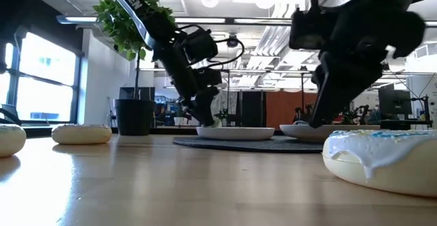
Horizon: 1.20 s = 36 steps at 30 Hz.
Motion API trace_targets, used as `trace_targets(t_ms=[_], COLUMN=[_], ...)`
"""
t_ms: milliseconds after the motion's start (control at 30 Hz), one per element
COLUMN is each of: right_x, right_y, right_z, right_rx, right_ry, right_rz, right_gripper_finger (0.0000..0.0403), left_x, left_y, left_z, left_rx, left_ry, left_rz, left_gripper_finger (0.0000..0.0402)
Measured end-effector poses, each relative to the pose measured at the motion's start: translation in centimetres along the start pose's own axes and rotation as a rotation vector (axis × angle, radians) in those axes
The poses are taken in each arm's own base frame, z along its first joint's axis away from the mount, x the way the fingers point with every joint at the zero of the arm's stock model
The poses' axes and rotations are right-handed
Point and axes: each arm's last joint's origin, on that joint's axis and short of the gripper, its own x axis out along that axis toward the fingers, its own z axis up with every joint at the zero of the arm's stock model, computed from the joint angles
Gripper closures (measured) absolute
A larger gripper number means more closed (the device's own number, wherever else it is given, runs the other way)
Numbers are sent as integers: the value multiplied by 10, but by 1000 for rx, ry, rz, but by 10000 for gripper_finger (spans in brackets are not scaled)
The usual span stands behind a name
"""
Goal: Pick & Place donuts
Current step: Put the small green donut on the white plate
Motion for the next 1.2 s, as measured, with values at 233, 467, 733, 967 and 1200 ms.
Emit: trace_targets(t_ms=[233, 467, 733, 967, 1200], right_x=[-16, -41, -32, -16, -21], right_y=[1, -17, -62, -115, -147], right_z=[-5, -7, 35, 44, 51], right_rx=[-7, -42, -68, -110, -170], right_ry=[43, -3, -514, -754, -847], right_rz=[11, -213, -747, -442, -324], right_gripper_finger=[265, 265, 265, 265, 265], left_x=[-2, -11, -17, -24, -27], left_y=[1, -4, -13, -13, -13], left_z=[3, 24, 35, 47, 53], left_rx=[0, 17, 44, 45, 46], left_ry=[4, -22, -57, -80, -96], left_rz=[27, 8, -29, -42, -64], left_gripper_finger=[226, 214, 214, 214, 214])
